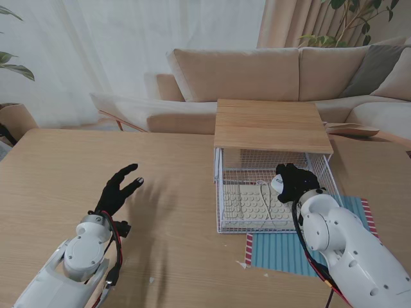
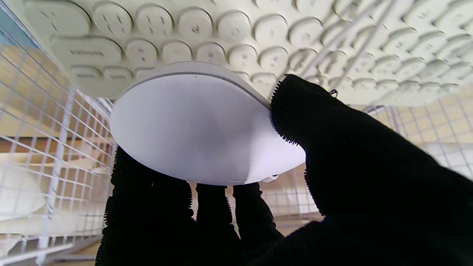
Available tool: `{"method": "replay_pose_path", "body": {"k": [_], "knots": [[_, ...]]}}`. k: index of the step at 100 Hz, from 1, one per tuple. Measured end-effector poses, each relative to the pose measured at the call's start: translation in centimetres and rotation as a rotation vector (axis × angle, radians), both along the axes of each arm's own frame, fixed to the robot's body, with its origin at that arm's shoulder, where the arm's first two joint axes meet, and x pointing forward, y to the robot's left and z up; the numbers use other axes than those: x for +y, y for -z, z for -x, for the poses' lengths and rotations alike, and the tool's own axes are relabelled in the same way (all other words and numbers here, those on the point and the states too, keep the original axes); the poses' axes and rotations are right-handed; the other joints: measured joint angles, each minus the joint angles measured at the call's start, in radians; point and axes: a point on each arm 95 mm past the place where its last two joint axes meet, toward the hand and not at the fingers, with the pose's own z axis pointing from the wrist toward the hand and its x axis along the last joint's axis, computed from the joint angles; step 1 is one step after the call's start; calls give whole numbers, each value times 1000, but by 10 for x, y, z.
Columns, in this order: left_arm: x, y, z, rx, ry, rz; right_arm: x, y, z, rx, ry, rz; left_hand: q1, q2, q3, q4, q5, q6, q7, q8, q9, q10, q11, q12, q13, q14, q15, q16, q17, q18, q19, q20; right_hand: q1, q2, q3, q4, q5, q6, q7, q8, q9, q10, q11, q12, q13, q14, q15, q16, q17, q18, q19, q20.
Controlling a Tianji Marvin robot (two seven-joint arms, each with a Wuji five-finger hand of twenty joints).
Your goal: Unroll the mouse pad and set up the keyboard and mouse from the tabletop organizer
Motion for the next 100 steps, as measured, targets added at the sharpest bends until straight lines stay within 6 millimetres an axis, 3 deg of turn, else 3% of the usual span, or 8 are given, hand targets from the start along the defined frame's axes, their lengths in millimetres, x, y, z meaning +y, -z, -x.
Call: {"method": "replay_pose_path", "body": {"k": [32, 58, 100], "knots": [[-2, 1, 1, 5, 9, 7, 4, -34, 6, -56, -67, -12, 0, 0, 0, 0, 0, 0, 0, 0, 0, 0, 0, 0, 0, 0, 0, 0, 0, 0, 0, 0, 8, -12, -1, -20, 6, -1, 1, -8, 6, 0, 0, 1, 9, 3, 0, 0, 14, 6, 0, 4], [-4, 1, 2, 5, 11, 13, -2, -63, 28, -133, -106, -13, 0, 0, 0, 0, 0, 0, 0, 0, 0, 0, 0, 0, 0, 0, 0, 0, 0, 0, 0, 0, 10, -13, -1, -20, 8, -1, 1, -9, 6, 0, 0, 1, 10, 4, 0, 0, 15, 6, 0, 5], [-9, 0, 2, 5, 24, 17, -34, -90, 71, -300, -51, 0, 0, 0, 0, 0, 0, 0, 0, 0, 0, 0, 0, 0, 0, 0, 0, 0, 0, 0, 0, 0, 12, -13, -1, -20, 17, -2, 1, -21, 9, 0, 0, 1, 10, 6, 6, 0, 17, 8, 0, 7]]}}
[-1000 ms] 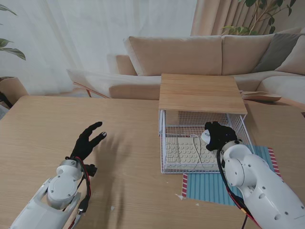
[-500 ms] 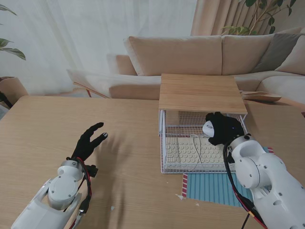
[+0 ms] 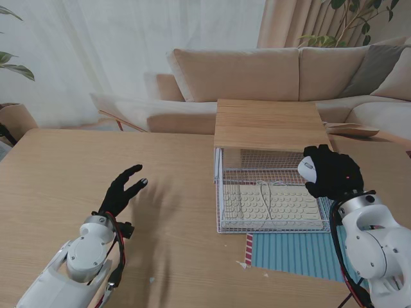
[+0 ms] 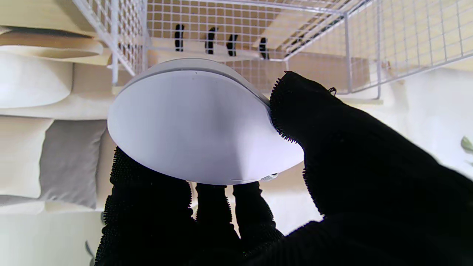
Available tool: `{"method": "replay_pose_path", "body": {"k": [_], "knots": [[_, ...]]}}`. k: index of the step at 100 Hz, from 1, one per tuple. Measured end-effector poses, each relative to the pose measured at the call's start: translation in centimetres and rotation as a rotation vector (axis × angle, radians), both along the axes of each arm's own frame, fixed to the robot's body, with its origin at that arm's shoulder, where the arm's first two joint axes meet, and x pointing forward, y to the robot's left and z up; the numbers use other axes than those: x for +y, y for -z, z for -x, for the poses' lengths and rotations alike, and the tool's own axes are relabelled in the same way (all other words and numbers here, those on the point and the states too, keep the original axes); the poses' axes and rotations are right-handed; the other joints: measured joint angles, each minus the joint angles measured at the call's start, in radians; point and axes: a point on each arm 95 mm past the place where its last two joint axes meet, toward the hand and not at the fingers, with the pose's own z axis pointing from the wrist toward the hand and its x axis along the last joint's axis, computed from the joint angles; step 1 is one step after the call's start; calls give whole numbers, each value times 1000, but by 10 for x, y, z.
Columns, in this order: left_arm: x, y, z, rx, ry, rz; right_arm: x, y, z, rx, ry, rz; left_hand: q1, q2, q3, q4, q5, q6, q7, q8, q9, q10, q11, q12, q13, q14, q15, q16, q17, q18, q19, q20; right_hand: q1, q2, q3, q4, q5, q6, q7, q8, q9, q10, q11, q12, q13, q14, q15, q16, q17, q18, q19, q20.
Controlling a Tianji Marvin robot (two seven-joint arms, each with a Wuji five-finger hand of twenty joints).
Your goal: Unroll the mouse pad and set up the keyboard and mouse from the tabletop organizer
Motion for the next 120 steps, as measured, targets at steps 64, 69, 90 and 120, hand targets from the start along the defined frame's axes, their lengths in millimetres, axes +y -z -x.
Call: {"method": "replay_pose_path", "body": {"k": [64, 69, 90, 120], "knots": [[2, 0, -3, -6, -5, -17, -42, 9, 56, -139, 158, 3, 0, 0, 0, 0, 0, 0, 0, 0, 0, 0, 0, 0, 0, 0, 0, 0, 0, 0, 0, 0, 10, -11, 0, -11, 11, 0, 0, -11, 9, 2, 0, 0, 0, 10, 10, 0, 2, 11, 1, 12], [2, 0, -3, -5, -6, -18, -45, 12, 59, -143, 174, 1, 0, 0, 0, 0, 0, 0, 0, 0, 0, 0, 0, 0, 0, 0, 0, 0, 0, 0, 0, 0, 11, -11, 0, -22, 11, 0, 0, -11, 10, 2, 0, 0, 0, 10, 10, 0, 2, 11, 1, 12], [1, 1, -3, -4, -4, -22, -57, 29, 66, -123, 243, -7, 0, 0, 0, 0, 0, 0, 0, 0, 0, 0, 0, 0, 0, 0, 0, 0, 0, 0, 0, 0, 11, -11, 0, -22, 11, 0, 0, -11, 10, 2, 0, -1, 0, 11, 11, 0, 2, 11, 1, 12], [1, 1, -3, -2, -2, -23, -63, 51, 77, -116, 338, 1, 0, 0, 0, 0, 0, 0, 0, 0, 0, 0, 0, 0, 0, 0, 0, 0, 0, 0, 0, 0, 11, -11, 0, -22, 11, 0, -9, -11, 10, 3, 0, -1, 0, 11, 12, 0, 2, 11, 1, 15]]}}
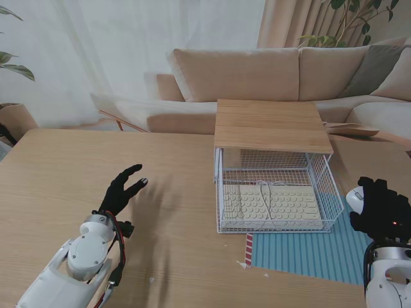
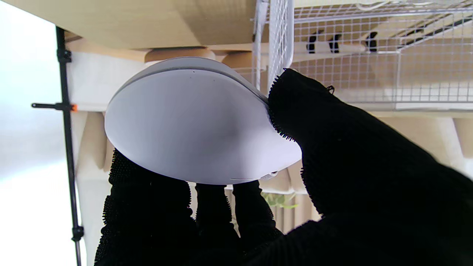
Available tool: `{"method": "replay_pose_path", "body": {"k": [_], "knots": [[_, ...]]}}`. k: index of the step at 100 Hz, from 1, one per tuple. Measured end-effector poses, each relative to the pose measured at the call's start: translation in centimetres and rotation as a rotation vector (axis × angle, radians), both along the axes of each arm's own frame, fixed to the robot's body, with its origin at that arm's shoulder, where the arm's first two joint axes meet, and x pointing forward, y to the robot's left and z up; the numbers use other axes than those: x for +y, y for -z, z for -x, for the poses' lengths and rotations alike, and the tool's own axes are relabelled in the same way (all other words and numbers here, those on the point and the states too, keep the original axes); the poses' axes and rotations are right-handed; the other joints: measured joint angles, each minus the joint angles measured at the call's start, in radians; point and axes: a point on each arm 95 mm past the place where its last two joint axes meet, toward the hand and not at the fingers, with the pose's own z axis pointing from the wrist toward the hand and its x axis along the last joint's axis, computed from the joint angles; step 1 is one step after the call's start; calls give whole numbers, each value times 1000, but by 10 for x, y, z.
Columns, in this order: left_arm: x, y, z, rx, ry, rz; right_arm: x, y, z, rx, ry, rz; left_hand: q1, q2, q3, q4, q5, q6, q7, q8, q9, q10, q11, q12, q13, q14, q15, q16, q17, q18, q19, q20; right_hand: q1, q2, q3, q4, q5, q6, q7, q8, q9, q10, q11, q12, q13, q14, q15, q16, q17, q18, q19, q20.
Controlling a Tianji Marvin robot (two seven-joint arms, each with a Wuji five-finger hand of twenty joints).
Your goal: Unroll the mouse pad and set up the keyboard and mouse from the tabletop organizer
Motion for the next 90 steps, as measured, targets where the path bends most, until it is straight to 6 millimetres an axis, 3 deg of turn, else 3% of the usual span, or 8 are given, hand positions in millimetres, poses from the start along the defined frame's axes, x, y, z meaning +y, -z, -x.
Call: {"method": "replay_pose_path", "body": {"k": [38, 90], "knots": [[0, 0, 0, 3, 0, 0, -1, 27, 15, 11, 114, -35, 0, 0, 0, 0, 0, 0, 0, 0, 0, 0, 0, 0, 0, 0, 0, 0, 0, 0, 0, 0, 1, 0, 0, 0, 0, 0, 0, 0, 0, 9, 0, 0, 0, 9, 8, 0, 0, 8, 8, 8], [0, 0, 0, -4, 3, 3, 4, 75, 16, 172, 237, -76, 0, 0, 0, 0, 0, 0, 0, 0, 0, 0, 0, 0, 0, 0, 0, 0, 0, 0, 0, 0, 2, 0, 0, 0, 0, 2, -12, -11, -1, 10, 0, 0, 0, 11, 10, 0, -8, 9, 17, 9]]}}
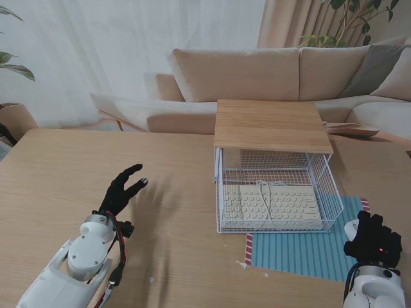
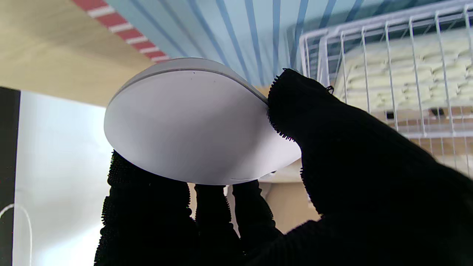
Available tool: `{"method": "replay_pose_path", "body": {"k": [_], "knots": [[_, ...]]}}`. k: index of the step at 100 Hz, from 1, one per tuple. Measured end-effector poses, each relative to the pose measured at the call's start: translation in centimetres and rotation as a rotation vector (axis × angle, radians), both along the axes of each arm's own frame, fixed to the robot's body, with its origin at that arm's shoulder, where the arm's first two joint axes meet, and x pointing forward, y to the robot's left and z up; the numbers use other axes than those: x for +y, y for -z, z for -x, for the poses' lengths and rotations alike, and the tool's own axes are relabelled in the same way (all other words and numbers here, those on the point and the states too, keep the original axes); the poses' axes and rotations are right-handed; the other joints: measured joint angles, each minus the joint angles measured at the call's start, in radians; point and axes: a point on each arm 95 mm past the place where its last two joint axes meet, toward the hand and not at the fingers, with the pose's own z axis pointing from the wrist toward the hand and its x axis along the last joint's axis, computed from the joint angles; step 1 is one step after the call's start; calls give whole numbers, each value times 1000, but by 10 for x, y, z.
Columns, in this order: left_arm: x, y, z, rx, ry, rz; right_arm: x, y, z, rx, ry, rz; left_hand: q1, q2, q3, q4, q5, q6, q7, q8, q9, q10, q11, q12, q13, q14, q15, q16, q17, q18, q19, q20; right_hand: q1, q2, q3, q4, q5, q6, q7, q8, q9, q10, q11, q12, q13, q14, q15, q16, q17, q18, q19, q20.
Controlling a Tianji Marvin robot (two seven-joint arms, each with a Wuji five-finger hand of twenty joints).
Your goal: Unroll the mouse pad and set up the keyboard and mouse from the tabletop organizer
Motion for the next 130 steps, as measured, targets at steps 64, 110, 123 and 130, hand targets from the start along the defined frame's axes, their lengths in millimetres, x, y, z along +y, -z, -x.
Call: {"method": "replay_pose_path", "body": {"k": [64, 110, 123, 130], "knots": [[2, -1, 0, -8, -2, -3, 2, 36, -23, 161, 19, -63, 0, 0, 0, 0, 0, 0, 0, 0, 0, 0, 0, 0, 0, 0, 0, 0, 0, 0, 0, 0, 1, 76, -23, 4, -52, 0, -45, -15, -73, 0, -10, 10, -37, 0, -4, -7, -84, -2, -18, 0], [2, 0, 0, -6, -1, -6, 0, 45, -24, 234, 43, -88, 0, 0, 0, 0, 0, 0, 0, 0, 0, 0, 0, 0, 0, 0, 0, 0, 0, 0, 0, 0, -11, 226, -49, 97, -129, -3, -154, -62, -151, -23, -148, -167, -134, -38, -163, -10, -210, -48, -79, 0], [2, 0, 0, -6, -4, -9, -1, 46, -24, 240, 45, -97, 0, 0, 0, 0, 0, 0, 0, 0, 0, 0, 0, 0, 0, 0, 0, 0, 0, 0, 0, 0, -55, 259, -74, 117, -156, -4, -224, -85, -151, -24, -295, -274, -180, -50, -252, -53, -248, -51, -125, 1], [2, 0, 1, -7, -6, -10, -1, 46, -23, 239, 45, -96, 0, 0, 0, 0, 0, 0, 0, 0, 0, 0, 0, 0, 0, 0, 0, 0, 0, 0, 0, 0, -78, 259, -79, 117, -165, -4, -259, -98, -151, -24, -332, -295, -188, -50, -287, -70, -249, -51, -148, 1]]}}
